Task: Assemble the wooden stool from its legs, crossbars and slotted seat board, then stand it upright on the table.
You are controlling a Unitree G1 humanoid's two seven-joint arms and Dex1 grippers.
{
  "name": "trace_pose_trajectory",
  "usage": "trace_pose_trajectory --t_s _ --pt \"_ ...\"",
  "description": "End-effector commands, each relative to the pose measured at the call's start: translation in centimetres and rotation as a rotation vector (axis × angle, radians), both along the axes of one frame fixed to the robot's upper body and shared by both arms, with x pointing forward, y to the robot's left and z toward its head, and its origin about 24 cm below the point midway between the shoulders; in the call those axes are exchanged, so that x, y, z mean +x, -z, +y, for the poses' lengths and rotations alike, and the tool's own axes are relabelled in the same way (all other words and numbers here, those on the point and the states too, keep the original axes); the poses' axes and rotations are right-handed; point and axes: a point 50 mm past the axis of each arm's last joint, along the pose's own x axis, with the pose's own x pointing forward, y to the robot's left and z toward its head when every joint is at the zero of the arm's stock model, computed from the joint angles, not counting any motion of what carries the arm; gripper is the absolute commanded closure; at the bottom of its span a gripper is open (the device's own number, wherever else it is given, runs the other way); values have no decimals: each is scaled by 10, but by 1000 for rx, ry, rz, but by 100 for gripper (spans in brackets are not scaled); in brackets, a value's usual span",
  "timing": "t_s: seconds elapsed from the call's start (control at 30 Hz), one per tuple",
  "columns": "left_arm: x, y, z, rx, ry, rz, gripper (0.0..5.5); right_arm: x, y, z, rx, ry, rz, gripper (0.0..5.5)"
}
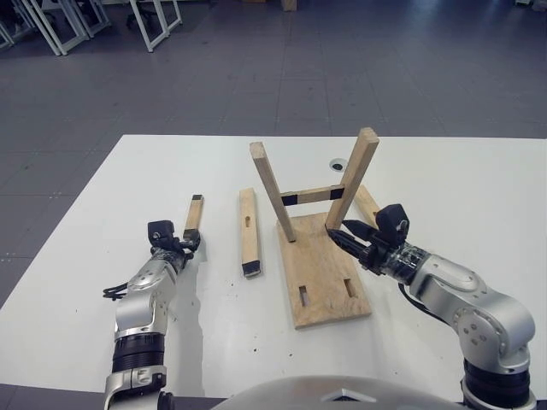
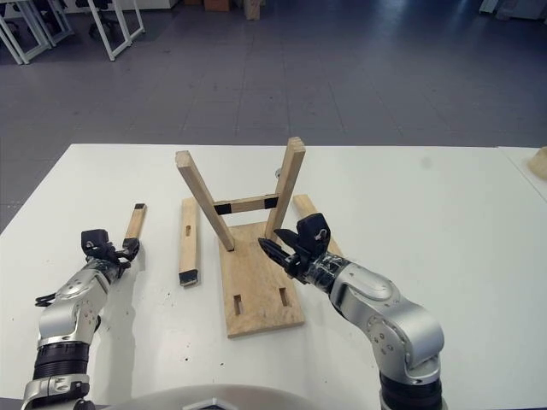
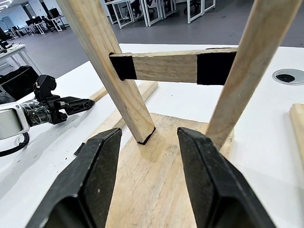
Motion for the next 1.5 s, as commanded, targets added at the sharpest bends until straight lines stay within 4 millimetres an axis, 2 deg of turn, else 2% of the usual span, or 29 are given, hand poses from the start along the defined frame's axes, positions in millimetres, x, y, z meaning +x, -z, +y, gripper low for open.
trace_pose_trajectory --t_s 0.03,0.17,0.33,0.4,0.43,0.5,0.53,0.6,0.67,0.77,0.87,1.0,1.13,1.5 --pt "-10 27 -9 -45 50 158 263 5 -6 -1 -5 18 -15 332" --pt "-13 33 -6 -21 68 205 327 10 -9 -2 -4 43 -25 332" --pt "-26 47 -1 -40 6 252 416 13 -14 -2 -7 41 -31 332" --pt "-29 47 -6 -65 -1 218 418 14 -16 -2 -6 44 -31 332" --pt "-26 39 -9 -70 -4 145 418 14 -17 -2 -1 46 -27 332" --pt "-13 -1 -16 -39 -33 -124 418 15 -22 -4 45 49 -13 332" --pt "-9 -29 -23 -17 -42 -278 418 17 -28 -4 87 52 -12 332" --pt "-12 -79 -42 71 -22 -544 418 23 -40 -4 164 45 -17 332" --pt "-25 -115 -60 191 7 -733 418 31 -51 -3 225 31 -16 332" --pt "-39 -148 -81 316 73 -897 418 42 -66 5 326 -19 0 332" --pt "-39 -166 -99 350 173 -994 418 51 -87 17 431 -87 -5 332" --pt "-33 -174 -127 249 370 -1031 418 58 -107 30 511 -152 -13 332" --pt "-32 -166 -147 130 538 -980 418 59 -117 40 537 -217 -11 332" --pt "-32 -147 -163 79 690 -881 418 67 -141 44 628 -309 -7 332"
